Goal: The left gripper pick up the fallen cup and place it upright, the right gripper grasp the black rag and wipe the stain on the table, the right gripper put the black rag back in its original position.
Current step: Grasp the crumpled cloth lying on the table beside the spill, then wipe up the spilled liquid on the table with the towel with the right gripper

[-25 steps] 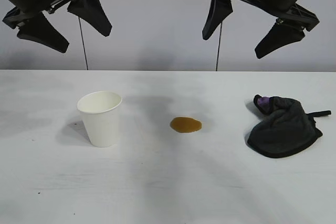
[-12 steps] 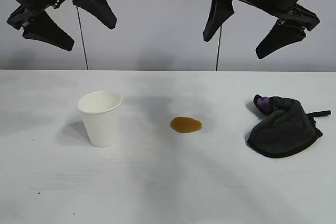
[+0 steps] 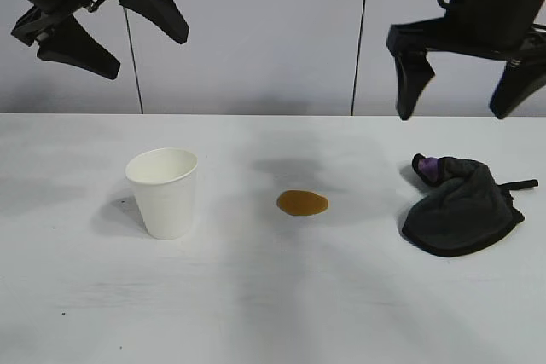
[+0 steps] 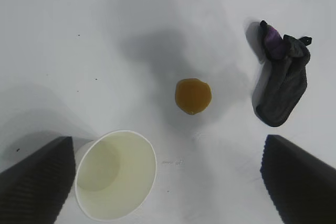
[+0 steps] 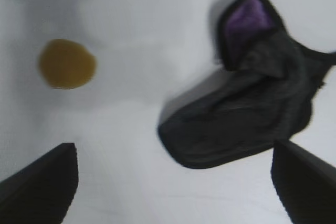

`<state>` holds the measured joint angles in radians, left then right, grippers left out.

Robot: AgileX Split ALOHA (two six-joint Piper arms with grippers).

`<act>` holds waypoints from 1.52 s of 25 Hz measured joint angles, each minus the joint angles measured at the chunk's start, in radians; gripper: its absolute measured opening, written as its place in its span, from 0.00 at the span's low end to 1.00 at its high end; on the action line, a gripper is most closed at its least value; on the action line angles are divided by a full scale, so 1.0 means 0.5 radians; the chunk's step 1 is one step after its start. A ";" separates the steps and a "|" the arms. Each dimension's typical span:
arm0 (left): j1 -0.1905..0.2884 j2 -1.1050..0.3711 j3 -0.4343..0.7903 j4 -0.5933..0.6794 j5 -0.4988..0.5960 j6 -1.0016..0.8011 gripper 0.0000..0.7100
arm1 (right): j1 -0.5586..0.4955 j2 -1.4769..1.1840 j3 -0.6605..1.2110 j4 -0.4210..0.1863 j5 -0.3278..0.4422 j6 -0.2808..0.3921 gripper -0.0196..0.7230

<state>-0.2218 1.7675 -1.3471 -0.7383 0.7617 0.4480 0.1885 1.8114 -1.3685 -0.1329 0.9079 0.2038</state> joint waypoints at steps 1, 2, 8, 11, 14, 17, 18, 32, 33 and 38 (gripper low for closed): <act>0.000 0.000 0.000 0.000 0.000 0.000 0.98 | -0.044 0.033 0.000 0.000 -0.018 0.002 0.96; 0.000 0.000 0.000 0.000 0.000 0.000 0.98 | -0.091 0.076 0.000 0.012 -0.033 -0.002 0.96; 0.000 0.000 0.000 0.000 0.000 0.000 0.98 | -0.281 0.306 0.000 0.071 -0.180 -0.061 0.96; 0.000 0.000 0.000 0.000 -0.002 0.000 0.98 | -0.309 0.378 0.000 0.075 -0.254 -0.065 0.96; 0.000 0.000 0.000 0.000 -0.002 0.000 0.98 | -0.309 0.465 0.000 0.111 -0.343 -0.066 0.91; 0.000 0.000 0.000 0.000 -0.004 0.000 0.98 | -0.309 0.539 0.000 0.172 -0.409 -0.070 0.82; 0.000 0.000 0.000 0.000 -0.004 0.000 0.98 | -0.309 0.556 0.000 0.195 -0.434 -0.070 0.76; 0.000 0.000 0.000 0.000 -0.007 0.000 0.98 | -0.134 0.608 -0.042 0.484 -0.503 -0.169 0.08; 0.000 0.000 0.000 0.000 -0.009 0.000 0.98 | -0.080 0.614 -0.062 0.523 -0.500 -0.190 0.08; 0.000 0.000 0.000 0.000 -0.013 0.000 0.98 | 0.177 0.623 -0.217 0.585 -0.470 -0.208 0.08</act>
<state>-0.2218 1.7675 -1.3471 -0.7385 0.7553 0.4480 0.2767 2.1228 -1.4770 0.1598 0.6730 0.0997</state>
